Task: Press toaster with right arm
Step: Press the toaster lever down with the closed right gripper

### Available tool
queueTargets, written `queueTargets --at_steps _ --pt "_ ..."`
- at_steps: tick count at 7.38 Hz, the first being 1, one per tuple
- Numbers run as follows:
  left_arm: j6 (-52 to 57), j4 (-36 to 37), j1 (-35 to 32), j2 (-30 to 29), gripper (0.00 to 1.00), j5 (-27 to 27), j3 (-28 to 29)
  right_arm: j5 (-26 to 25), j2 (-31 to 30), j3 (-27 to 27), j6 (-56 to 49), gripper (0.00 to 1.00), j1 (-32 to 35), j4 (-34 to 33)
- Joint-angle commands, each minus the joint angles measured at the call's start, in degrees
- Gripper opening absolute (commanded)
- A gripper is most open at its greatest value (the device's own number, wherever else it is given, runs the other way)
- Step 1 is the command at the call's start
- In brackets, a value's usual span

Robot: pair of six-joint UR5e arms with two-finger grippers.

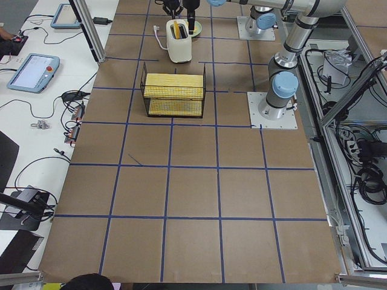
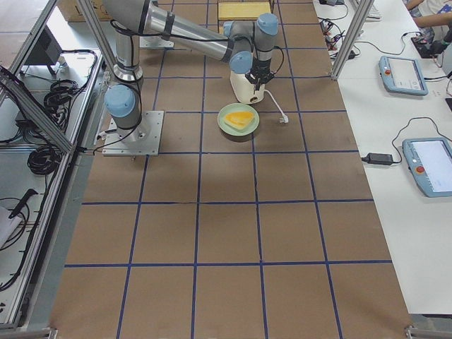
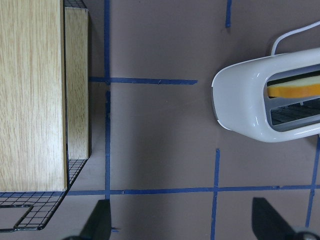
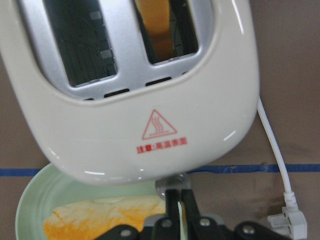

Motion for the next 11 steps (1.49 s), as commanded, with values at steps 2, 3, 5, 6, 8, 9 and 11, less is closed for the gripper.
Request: queueTargets --at_steps 2,3,5,6,8,9,11 --pt "0.0 0.0 0.0 0.0 1.0 0.0 0.0 0.07 1.61 0.25 -0.09 0.17 0.07 -1.29" --pt "0.0 0.0 0.0 0.0 1.0 0.0 0.0 -0.01 1.79 1.12 -0.18 0.17 0.07 -1.72" --pt "0.0 0.0 0.0 0.0 1.0 0.0 0.0 -0.01 1.79 3.93 -0.09 0.18 0.07 -5.66" --pt "0.0 0.0 0.0 0.0 1.0 0.0 0.0 -0.01 1.79 4.29 0.0 0.18 0.07 -6.2" --pt "0.0 0.0 0.0 0.0 1.0 0.0 0.0 -0.1 1.61 3.94 0.61 0.18 0.07 -6.21" --pt "0.0 0.0 0.0 0.0 1.0 0.0 0.08 0.07 1.26 3.33 0.7 0.18 0.07 -6.12" --pt "0.0 0.0 0.0 0.0 1.0 0.0 0.0 -0.01 -1.18 -0.87 4.73 0.18 0.6 0.24"
